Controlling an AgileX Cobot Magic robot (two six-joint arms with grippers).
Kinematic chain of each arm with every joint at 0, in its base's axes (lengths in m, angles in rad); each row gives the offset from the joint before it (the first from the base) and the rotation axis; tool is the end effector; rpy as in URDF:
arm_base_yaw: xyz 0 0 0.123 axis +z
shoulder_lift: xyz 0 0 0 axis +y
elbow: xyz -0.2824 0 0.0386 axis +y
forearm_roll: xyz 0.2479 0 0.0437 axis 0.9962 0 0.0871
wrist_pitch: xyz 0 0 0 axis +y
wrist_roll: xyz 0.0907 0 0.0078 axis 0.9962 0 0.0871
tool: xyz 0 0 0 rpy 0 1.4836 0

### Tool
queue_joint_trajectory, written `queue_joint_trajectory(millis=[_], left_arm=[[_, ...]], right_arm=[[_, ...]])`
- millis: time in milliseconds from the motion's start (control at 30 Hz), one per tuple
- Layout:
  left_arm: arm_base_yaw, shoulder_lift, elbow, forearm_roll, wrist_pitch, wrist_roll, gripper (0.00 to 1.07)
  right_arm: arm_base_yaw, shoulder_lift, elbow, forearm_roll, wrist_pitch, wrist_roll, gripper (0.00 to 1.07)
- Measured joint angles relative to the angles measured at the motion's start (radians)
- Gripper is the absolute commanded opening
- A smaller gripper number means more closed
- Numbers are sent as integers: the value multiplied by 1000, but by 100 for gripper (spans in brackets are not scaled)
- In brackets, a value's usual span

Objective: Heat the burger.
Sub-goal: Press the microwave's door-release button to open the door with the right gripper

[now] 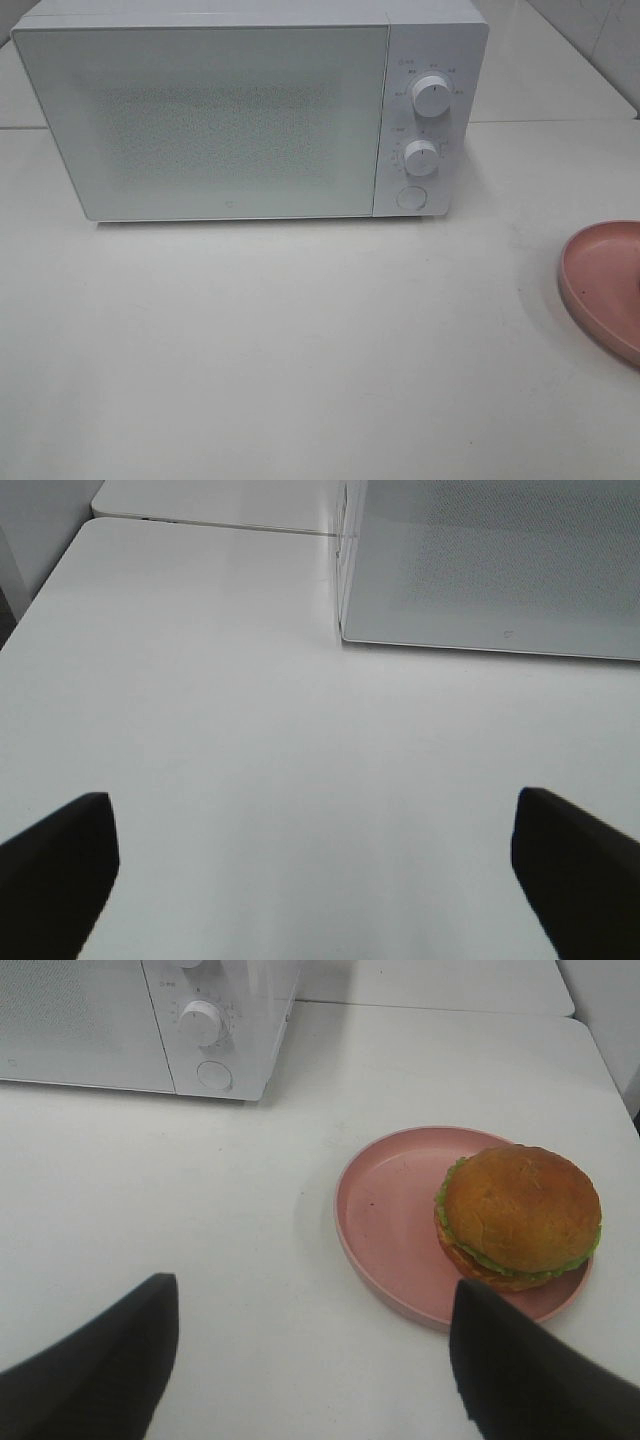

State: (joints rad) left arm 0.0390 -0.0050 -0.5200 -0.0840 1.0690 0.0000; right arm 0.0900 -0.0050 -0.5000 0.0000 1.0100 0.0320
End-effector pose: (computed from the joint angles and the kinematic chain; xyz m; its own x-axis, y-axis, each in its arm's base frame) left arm -0.0082 -0.0070 0.2822 -0.4401 -0.0576 -0.8961 0.0093 0.9976 -0.0687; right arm -0.0036 -0.0003 0.2813 -0.4068 -0.0046 -0.9135 -0.0769 0.9966 0.0292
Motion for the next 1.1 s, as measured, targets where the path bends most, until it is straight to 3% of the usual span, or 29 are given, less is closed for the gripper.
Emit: queue_joint_trajectory(millis=[700,1100], left_arm=[[0,0,0,0,0,0,100],[0,0,0,0,0,0,100]], right_arm=[[0,5,-19,0,-28,0,75],[0,196,-28,0,-165,0,75]])
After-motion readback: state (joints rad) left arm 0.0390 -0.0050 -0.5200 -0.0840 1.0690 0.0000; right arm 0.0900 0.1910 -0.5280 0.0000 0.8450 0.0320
